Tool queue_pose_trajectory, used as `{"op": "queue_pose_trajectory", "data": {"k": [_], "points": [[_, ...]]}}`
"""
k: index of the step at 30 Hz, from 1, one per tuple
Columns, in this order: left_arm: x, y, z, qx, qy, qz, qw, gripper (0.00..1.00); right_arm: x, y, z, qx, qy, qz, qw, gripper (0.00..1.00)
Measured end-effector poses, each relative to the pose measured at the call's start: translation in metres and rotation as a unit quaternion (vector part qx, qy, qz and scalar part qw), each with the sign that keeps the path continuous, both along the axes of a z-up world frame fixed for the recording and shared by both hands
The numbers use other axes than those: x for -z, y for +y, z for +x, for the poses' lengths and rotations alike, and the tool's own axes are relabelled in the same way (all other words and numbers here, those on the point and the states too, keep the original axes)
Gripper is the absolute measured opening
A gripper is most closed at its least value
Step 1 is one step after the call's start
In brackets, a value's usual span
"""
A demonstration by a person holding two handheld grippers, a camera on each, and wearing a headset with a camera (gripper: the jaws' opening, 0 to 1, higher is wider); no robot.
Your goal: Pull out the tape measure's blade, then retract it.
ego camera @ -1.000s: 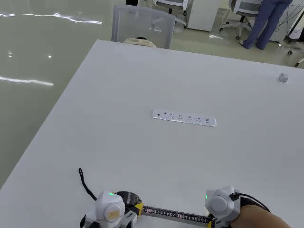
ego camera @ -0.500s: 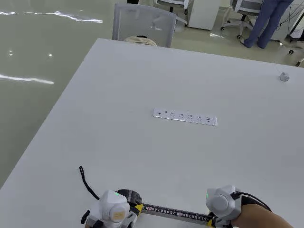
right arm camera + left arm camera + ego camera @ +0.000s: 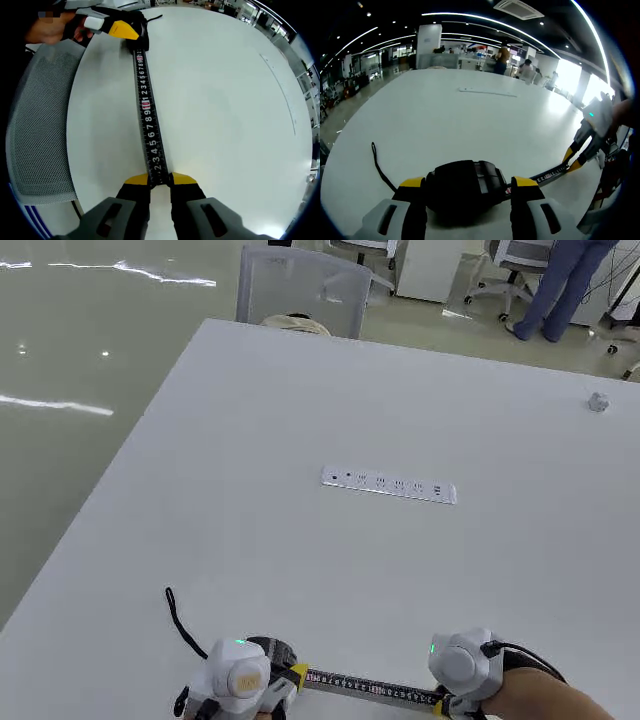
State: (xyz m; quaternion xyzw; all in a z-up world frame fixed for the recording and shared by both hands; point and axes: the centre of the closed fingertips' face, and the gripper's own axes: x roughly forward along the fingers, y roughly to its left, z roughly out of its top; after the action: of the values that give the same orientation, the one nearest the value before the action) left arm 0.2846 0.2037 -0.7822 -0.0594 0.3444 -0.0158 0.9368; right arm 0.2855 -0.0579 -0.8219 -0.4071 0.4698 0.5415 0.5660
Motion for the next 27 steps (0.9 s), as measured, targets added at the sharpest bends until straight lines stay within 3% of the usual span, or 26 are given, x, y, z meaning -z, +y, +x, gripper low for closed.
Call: {"op": "queue_pose_trajectory", "data": {"k": [1, 5, 9, 16, 27], "points": [[0.003, -0.0005, 0.001, -0.003, 0.001, -0.017, 0.9999, 0.61, -0.0001, -0.0001, -0.0001, 0.001, -0.001, 0.0, 1.0, 0.15], [0.0002, -0.0003, -0.0005, 0.003, -0.003, -0.006, 1.0, 0.6, -0.0005, -0.0004, 0.0, 0.005, -0.003, 0.004, 1.0, 0.15], [0.0017, -0.0005, 0.0006, 0.008, 0.014, 0.0, 0.9999, 0.59, -0.0002, -0.0002, 0.0, 0.007, -0.004, 0.005, 1.0, 0.15], [0.0026, -0.0009, -0.0013, 0.02, 0.026, 0.004, 0.9995, 0.58, -0.0009, 0.0013, -0.0009, 0.004, -0.002, 0.002, 1.0, 0.15], [0.0028, -0.0016, -0.002, 0.03, 0.026, 0.003, 0.9992, 0.58, -0.0001, 0.0047, -0.0027, -0.001, -0.006, 0.008, 1.0, 0.15]]}}
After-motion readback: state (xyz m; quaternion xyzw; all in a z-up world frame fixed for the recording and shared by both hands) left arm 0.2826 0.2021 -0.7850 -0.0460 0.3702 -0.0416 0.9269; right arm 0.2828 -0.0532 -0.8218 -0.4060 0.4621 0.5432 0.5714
